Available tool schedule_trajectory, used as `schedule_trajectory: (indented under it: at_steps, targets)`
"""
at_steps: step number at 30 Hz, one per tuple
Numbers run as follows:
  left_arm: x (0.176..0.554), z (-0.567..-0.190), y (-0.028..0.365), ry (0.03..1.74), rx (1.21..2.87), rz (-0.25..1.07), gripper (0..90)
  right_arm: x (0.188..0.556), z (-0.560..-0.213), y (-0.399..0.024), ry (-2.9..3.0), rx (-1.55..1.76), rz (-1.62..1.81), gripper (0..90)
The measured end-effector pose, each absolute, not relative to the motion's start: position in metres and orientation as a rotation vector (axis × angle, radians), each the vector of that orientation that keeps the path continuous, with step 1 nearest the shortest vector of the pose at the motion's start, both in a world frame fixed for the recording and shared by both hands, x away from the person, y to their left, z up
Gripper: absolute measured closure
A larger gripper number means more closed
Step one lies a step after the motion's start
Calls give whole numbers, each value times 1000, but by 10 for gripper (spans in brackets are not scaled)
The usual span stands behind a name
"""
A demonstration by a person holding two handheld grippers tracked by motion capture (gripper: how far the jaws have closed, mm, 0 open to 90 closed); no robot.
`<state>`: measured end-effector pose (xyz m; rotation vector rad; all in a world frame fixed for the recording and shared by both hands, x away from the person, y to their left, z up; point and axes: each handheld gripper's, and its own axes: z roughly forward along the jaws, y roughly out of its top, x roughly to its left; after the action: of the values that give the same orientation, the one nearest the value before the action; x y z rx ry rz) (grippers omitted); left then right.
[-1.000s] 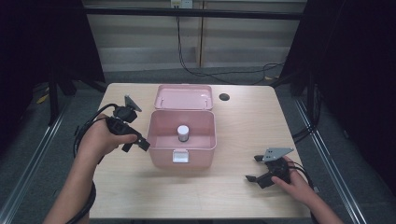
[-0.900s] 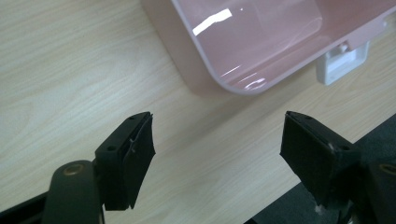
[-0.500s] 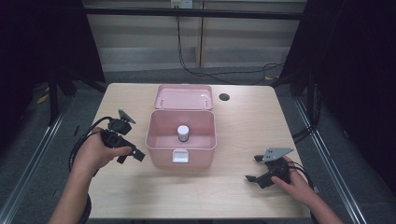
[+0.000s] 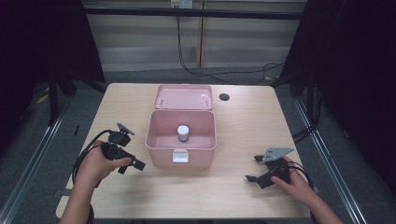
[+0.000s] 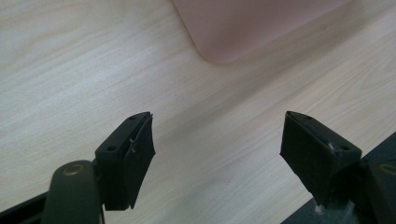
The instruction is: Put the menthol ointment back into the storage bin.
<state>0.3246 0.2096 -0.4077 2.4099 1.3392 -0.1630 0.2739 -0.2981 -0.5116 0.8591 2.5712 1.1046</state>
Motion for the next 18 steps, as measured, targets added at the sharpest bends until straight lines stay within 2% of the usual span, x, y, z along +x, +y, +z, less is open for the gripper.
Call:
schedule_trajectory:
  at_steps: [18]
  targets:
    - [313,-447,214,1351,2364,-154,253,274,-512,-298,2570,860,1104,98]
